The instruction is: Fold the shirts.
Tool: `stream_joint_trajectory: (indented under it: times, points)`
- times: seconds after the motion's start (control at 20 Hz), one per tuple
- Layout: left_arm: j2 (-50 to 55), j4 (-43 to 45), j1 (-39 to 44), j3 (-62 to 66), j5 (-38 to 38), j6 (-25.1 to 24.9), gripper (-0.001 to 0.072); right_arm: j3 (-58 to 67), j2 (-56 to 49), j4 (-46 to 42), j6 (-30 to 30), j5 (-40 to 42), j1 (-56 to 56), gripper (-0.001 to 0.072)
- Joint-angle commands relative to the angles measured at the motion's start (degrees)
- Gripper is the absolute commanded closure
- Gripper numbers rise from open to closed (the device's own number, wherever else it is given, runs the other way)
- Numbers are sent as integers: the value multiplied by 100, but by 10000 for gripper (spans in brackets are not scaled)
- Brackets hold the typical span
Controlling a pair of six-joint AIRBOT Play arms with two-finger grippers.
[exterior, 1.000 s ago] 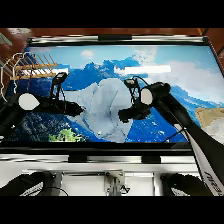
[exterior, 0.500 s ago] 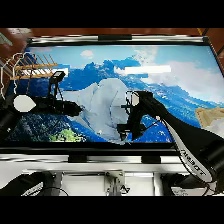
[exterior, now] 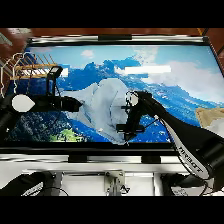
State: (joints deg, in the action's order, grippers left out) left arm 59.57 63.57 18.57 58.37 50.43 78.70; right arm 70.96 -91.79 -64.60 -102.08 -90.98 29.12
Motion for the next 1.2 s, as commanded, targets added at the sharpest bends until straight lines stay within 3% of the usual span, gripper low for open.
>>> stream_joint_trajectory:
  times: [0.0, 0.2, 0.35, 0.5, 0.6, 0.7, 0.8, 0.95, 1.15]
  points:
    - [-7, -15, 2, 485, -361, -2, 660, 612, 162, -511, 238, 136, -76, 630]
    - [-68, -13, 2, 2308, -133, -363, 661, 2820, 815, -2376, 321, 372, -317, 630]
    - [-127, -15, 2, 4109, -138, -372, 660, 4741, 1550, -3403, 627, 1657, -444, 630]
    - [-136, -247, 4, 5563, -136, -367, 660, 5066, 2509, -3062, 614, 3580, -428, 631]
    - [-184, -505, 42, 6015, -138, -372, 660, 5069, 2898, -2448, 619, 3936, -428, 631]
    - [-273, -422, 74, 5998, 28, -369, 661, 5069, 3032, -1851, 614, 3668, -431, 631]
    - [-240, 151, 74, 5978, 785, -352, 661, 5069, 2990, -1266, 612, 3049, -431, 630]
    - [-225, 1322, 72, 5292, 1950, 243, 661, 4734, 2728, -756, 444, 1711, -431, 630]
    - [-164, 1908, 63, 3488, 2262, 570, 661, 3237, 2273, -852, 428, 24, -313, 630]
